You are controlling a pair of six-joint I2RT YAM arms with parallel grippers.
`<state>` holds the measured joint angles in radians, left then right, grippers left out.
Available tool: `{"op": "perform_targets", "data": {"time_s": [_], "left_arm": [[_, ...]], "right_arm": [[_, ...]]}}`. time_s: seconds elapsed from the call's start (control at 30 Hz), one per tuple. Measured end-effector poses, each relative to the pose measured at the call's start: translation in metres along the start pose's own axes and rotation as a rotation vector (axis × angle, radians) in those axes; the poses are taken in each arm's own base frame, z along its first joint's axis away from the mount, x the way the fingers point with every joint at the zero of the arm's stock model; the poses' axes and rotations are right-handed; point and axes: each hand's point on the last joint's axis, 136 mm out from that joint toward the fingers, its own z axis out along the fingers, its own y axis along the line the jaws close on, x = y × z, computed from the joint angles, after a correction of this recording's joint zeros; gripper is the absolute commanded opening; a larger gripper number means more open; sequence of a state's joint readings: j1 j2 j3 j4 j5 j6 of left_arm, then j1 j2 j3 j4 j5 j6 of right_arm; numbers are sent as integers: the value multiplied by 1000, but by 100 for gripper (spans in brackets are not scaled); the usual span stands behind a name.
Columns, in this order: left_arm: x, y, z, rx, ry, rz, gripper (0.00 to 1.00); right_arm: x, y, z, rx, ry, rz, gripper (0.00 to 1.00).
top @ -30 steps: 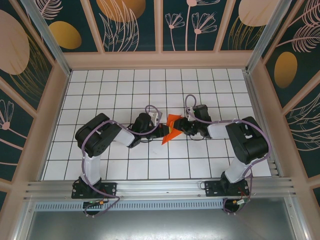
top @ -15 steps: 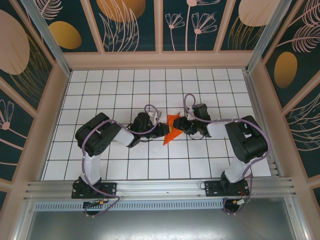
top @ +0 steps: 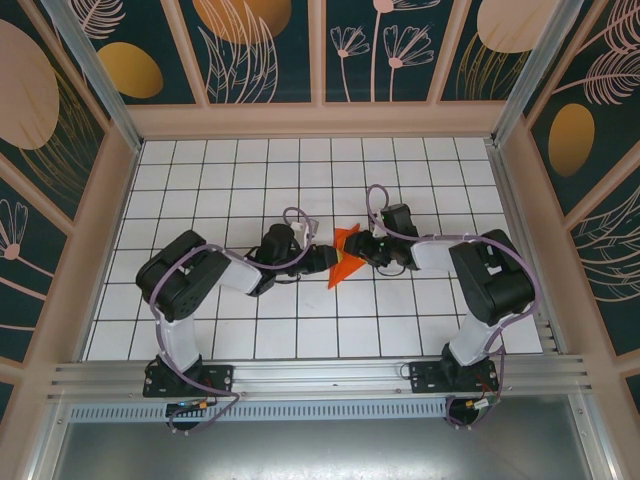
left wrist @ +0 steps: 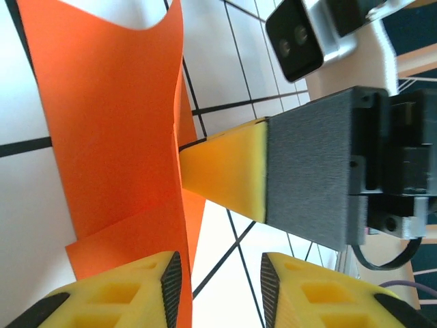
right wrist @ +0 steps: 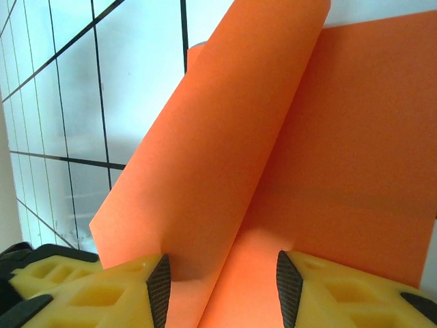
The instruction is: Fold a paper plane with a square sheet of paper (pick it up from the middle)
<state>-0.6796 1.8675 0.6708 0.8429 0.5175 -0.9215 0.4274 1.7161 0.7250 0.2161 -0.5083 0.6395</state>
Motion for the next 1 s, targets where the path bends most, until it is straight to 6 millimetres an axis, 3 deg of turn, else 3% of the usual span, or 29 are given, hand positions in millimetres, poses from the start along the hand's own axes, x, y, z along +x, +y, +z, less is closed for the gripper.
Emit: {"op": "perform_targets", "data": {"time_s": [0.3, 0.53, 0.77, 1.0], "left_arm": [[-10, 1, -19, -64, -89, 6, 26], [-9, -4, -20, -79, -93, 41, 35], [-5, 8, -3, -111, -48, 42, 39], [-1, 14, 18, -137, 1, 61, 33]], "right_arm": [[-2, 0, 2, 25, 0, 23, 51], [-3, 0, 3, 39, -3, 24, 51], [-3, 0, 4, 42, -4, 23, 51], [-3, 0, 4, 43, -3, 24, 51]]}}
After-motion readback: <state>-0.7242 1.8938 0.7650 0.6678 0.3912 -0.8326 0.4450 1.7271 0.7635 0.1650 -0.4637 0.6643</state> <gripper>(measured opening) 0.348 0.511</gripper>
